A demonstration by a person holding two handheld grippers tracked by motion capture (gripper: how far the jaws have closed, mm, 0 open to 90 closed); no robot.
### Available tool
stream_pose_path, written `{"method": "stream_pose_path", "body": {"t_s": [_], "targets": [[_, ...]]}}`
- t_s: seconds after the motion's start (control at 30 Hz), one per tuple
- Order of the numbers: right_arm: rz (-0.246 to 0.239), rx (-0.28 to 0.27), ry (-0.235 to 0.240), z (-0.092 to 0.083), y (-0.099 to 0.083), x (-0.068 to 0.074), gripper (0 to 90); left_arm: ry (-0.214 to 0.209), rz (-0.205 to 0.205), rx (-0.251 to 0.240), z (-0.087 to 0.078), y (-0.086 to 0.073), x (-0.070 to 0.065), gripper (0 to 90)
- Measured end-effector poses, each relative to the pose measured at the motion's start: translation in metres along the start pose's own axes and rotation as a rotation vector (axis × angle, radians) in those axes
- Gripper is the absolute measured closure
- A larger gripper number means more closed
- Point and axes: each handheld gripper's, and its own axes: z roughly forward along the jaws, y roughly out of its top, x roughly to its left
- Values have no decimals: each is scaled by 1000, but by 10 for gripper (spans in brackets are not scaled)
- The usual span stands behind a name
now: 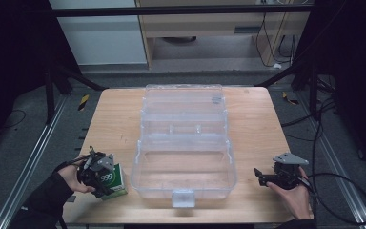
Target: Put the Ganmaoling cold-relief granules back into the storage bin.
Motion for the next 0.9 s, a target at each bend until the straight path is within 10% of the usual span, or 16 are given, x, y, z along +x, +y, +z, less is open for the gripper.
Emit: {"method": "stream_pose_path", "body": {"t_s": [0.9], "targets": [[12,-7,1,-1,0,1,32,106,5,-136,-93,10,-14,150]]}}
